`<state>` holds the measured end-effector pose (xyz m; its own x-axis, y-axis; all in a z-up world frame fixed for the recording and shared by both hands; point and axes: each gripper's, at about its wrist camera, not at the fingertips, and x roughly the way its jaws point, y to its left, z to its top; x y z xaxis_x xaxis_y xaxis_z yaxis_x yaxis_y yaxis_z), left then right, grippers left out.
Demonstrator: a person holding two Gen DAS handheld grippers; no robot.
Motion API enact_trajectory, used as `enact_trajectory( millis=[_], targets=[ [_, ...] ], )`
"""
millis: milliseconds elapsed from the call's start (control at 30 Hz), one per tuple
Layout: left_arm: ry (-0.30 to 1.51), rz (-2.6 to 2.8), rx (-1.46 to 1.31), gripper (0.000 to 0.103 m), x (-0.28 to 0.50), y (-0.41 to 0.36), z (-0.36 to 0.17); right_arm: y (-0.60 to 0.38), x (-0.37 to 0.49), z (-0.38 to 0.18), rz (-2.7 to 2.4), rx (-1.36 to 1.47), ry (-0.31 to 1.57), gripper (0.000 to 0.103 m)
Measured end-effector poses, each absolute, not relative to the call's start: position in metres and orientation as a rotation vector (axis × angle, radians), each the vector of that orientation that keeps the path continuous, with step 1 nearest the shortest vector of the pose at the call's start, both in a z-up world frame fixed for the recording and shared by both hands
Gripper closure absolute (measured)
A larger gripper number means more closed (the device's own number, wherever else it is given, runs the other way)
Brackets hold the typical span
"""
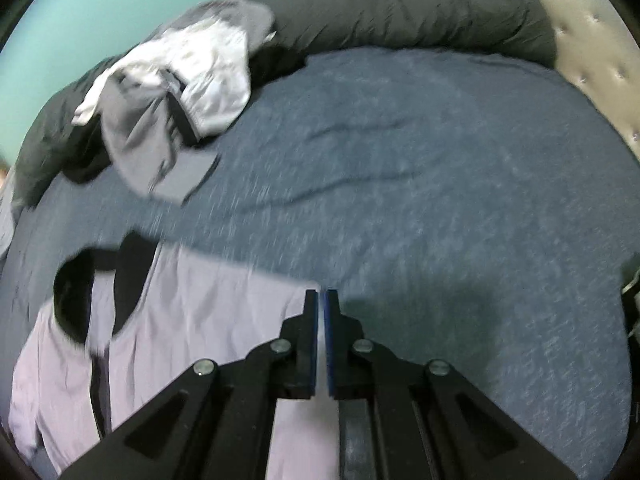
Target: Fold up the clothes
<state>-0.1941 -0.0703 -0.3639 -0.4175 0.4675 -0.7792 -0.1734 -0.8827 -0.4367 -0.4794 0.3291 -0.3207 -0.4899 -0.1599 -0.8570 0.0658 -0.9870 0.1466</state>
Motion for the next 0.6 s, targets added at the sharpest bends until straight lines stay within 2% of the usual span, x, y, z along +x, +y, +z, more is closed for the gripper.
enact_trajectory(
  millis=[300, 433, 600],
  targets=[
    [-0.404, 2.328, -1.415, 0.060, -0.195, -0.070, -0.365, 0.321, -0.492, -0.356, -2.582, 1.593, -0.125, 0.101],
    [-0.393, 2.330, -1.419, 0.060, -0.194, -0.070, -0.364, 0.336, -0.488, -0.340, -2.617, 1.546, -0.187, 0.101],
    [-0.399, 2.328, -1.417, 0.060, -0.194, -0.070, -0.364, 0.346, -0.430, -0.321, -2.518, 1.485, -0.171, 0.101]
  ],
)
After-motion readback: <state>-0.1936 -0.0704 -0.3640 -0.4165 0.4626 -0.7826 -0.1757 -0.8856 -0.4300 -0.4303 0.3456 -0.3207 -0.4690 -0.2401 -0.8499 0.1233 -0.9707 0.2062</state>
